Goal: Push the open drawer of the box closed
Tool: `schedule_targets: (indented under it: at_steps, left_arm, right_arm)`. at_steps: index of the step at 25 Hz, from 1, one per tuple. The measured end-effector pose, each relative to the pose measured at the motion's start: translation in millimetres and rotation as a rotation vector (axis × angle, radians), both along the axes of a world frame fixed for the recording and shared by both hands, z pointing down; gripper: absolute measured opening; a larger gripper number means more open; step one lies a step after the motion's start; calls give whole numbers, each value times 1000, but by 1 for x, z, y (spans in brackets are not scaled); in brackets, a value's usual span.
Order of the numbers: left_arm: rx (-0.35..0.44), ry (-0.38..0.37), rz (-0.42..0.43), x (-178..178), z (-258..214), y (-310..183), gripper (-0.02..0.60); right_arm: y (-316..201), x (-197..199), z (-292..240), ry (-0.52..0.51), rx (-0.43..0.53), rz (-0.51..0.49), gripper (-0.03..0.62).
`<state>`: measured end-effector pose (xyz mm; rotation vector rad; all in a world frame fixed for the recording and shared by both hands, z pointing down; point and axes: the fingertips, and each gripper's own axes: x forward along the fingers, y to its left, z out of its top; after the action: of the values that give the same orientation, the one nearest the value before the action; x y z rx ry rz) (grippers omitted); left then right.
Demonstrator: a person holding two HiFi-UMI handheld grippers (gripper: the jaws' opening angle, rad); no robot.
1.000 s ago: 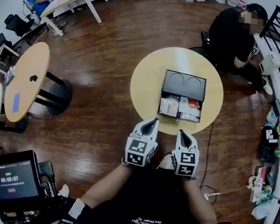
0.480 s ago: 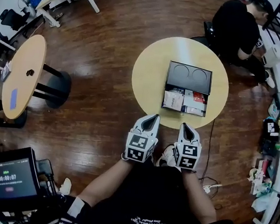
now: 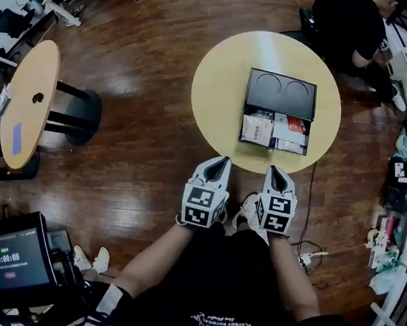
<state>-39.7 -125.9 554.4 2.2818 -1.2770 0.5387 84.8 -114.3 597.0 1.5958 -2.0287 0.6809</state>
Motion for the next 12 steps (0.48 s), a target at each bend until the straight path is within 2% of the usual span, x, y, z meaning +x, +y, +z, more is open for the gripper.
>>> schedule_targets:
  at_steps: [3,12]
  left_arm:
    - [-9,-3,0,-1,8,-3,-3]
    - [-26,-3,-15,-4,19,-3,-3]
  right_arm:
    - [-5,0,5,-1,11,14,5]
    - [-4,4,32,14,-42,14,6]
